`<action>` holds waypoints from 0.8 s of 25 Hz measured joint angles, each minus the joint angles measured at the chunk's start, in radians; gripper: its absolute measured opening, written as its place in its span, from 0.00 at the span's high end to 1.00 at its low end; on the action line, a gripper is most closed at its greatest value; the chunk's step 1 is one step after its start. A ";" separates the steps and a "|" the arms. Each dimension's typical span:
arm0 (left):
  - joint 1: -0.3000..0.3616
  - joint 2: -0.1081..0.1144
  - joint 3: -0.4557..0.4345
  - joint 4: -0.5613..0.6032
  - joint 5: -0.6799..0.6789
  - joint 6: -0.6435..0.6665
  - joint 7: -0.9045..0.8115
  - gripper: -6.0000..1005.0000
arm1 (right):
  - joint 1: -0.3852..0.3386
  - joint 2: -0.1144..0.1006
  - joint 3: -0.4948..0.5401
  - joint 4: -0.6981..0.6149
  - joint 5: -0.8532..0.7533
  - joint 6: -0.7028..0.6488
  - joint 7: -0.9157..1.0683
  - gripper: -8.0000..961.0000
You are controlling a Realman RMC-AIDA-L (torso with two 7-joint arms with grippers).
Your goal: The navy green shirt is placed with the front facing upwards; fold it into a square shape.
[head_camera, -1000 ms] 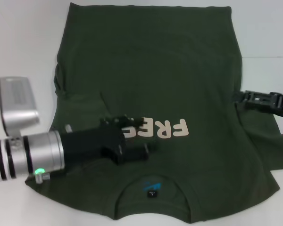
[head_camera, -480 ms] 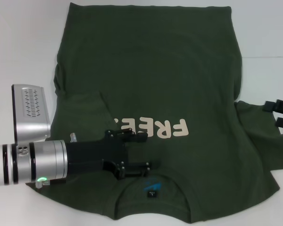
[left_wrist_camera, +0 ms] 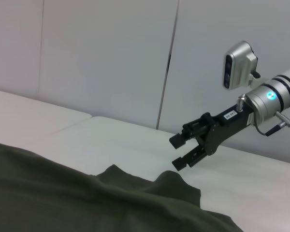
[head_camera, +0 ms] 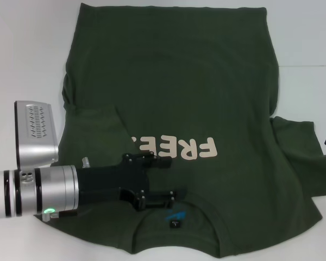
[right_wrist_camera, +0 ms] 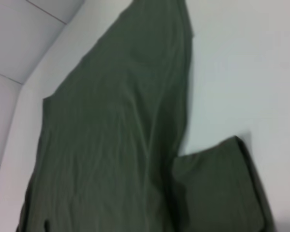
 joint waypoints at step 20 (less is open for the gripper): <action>-0.002 0.000 0.000 -0.009 -0.003 -0.024 0.000 0.22 | 0.016 0.015 -0.002 0.045 -0.032 0.084 -0.051 0.04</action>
